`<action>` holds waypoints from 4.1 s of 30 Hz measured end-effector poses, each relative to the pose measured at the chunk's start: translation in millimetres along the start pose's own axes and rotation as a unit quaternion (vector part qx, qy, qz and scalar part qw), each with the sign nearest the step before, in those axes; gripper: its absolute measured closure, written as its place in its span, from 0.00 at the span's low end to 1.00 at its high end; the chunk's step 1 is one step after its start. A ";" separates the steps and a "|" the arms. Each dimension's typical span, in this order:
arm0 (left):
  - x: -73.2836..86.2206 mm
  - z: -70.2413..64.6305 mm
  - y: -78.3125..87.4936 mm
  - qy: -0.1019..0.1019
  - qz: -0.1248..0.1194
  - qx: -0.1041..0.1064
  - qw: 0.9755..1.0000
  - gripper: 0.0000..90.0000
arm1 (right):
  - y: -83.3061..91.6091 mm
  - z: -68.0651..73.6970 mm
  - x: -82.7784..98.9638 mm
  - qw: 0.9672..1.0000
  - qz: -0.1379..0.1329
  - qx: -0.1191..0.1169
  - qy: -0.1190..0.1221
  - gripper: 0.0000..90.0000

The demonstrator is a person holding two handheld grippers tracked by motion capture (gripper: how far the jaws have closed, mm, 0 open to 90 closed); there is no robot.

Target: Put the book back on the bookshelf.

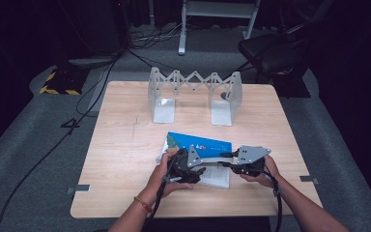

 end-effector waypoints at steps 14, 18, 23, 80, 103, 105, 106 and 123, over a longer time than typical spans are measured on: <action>2.1 7.3 -2.9 0.030 -0.063 0.011 0.997 0.79 | 6.7 -11.3 2.8 0.998 -0.029 -0.005 -0.053 0.47; 2.9 15.4 3.2 0.055 -0.091 0.033 0.994 0.81 | 26.7 -39.2 21.8 0.994 -0.042 0.030 -0.097 0.46; 1.9 23.2 12.4 0.077 -0.125 0.050 0.988 0.82 | 24.9 -64.3 62.4 0.989 0.005 0.059 -0.137 0.45; 23.4 43.3 86.9 0.136 -0.202 0.001 0.970 0.70 | -5.6 -46.5 -64.8 0.983 -0.144 0.028 -0.108 0.63; 12.8 38.0 51.2 0.129 -0.209 0.081 0.966 0.78 | -1.4 -56.9 -58.9 0.979 -0.155 0.023 -0.131 0.66; 6.0 37.5 46.9 0.128 -0.212 0.091 0.964 0.78 | -0.3 -59.1 -55.0 0.978 -0.154 0.025 -0.135 0.66; 3.3 37.4 45.5 0.127 -0.215 0.093 0.964 0.78 | 1.7 -61.4 -50.4 0.978 -0.154 0.028 -0.138 0.66; 39.5 51.8 97.4 0.147 -0.245 0.053 0.957 0.80 | -15.4 -36.3 -110.8 0.979 -0.182 0.032 -0.081 0.64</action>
Point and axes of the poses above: each handheld gripper's, and its own axes: y roughly backward along the jaws, x roughly out of its underside, z roughly to its left, the point moved 7 cm from there along -y, roughly forward along the jaws
